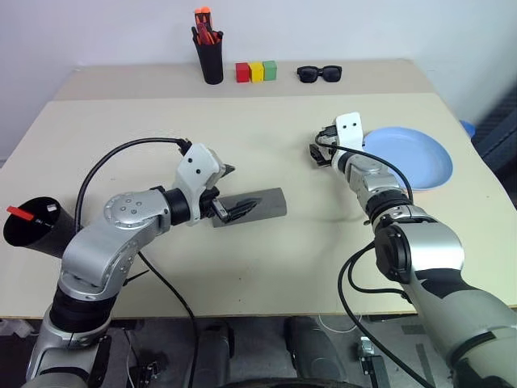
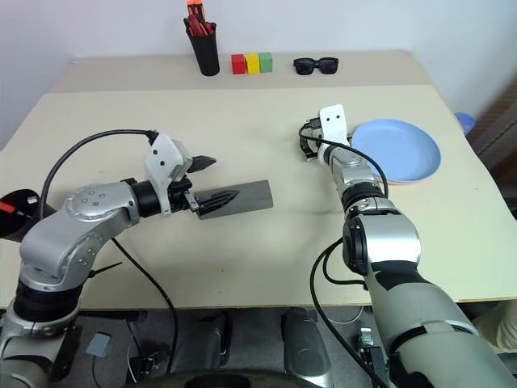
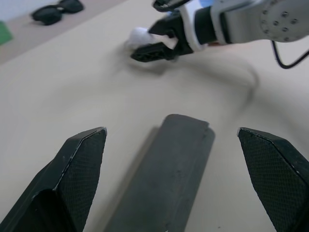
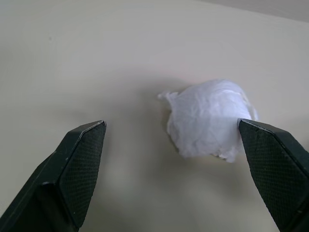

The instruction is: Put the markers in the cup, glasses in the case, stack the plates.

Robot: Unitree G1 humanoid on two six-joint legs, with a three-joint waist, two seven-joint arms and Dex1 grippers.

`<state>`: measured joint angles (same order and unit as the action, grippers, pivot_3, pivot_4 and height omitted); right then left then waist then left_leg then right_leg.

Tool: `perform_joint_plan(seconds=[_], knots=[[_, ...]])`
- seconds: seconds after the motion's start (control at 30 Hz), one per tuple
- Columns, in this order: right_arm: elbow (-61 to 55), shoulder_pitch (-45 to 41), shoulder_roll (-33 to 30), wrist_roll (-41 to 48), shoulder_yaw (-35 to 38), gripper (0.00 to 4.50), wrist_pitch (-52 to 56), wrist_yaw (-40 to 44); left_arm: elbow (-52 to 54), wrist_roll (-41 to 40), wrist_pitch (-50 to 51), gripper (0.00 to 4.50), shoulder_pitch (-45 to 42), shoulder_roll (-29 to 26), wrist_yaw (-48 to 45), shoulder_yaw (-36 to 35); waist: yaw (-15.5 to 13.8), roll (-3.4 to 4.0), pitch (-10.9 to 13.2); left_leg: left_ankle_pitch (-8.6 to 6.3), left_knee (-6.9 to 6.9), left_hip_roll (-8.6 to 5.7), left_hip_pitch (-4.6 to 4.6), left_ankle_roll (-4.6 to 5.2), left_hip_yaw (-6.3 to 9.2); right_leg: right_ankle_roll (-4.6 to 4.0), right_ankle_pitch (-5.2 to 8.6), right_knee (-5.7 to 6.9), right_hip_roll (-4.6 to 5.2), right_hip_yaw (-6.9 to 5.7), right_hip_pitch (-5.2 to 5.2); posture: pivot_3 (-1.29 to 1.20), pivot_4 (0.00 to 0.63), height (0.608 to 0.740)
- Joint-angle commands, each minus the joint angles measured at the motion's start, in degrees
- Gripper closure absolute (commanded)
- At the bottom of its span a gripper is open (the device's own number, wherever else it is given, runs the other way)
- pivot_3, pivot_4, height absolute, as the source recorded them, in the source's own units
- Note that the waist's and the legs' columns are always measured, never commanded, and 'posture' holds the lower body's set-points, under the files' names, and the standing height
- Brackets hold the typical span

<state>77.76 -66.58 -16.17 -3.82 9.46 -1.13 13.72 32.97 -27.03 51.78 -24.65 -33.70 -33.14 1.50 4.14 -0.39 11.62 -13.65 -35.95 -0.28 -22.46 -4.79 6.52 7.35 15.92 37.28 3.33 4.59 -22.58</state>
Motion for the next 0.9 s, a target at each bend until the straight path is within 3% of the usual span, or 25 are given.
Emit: perform_joint_plan(seconds=[0.03, 0.37, 0.9], knots=[[-0.42, -1.93, 0.34, -0.62, -0.14, 0.06, -0.19, -0.77, 3.54, -1.04, 1.00, 0.00, 0.63, -0.65, 1.39, -2.20, 0.05, 0.00, 0.00, 0.00, 0.00, 0.00, 0.00, 0.00, 0.00, 0.00, 0.00, 0.00, 0.00, 0.00, 0.00, 0.00, 0.150, 0.740], [-0.30, -1.49, -0.02, -1.50, -0.14, 0.06, -0.29, -2.79, 5.82, -2.39, 2.75, 0.00, 1.91, -1.19, 3.15, -3.20, 0.06, 0.00, 0.00, 0.00, 0.02, 0.00, 0.00, 0.00, 0.00, 0.00, 0.00, 0.00, 0.00, 0.00, -0.01, 0.00, 0.150, 0.740], [-1.49, -1.20, -0.53, 3.25, 3.43, 0.06, -2.41, 8.60, 2.26, -1.87, -0.26, 0.00, 0.22, -0.83, 2.05, -0.71, 0.09, 0.00, 0.00, 0.00, 0.02, 0.00, 0.00, 0.00, 0.00, 0.00, 0.00, 0.00, 0.00, 0.00, -0.01, 0.00, 0.150, 0.740]])
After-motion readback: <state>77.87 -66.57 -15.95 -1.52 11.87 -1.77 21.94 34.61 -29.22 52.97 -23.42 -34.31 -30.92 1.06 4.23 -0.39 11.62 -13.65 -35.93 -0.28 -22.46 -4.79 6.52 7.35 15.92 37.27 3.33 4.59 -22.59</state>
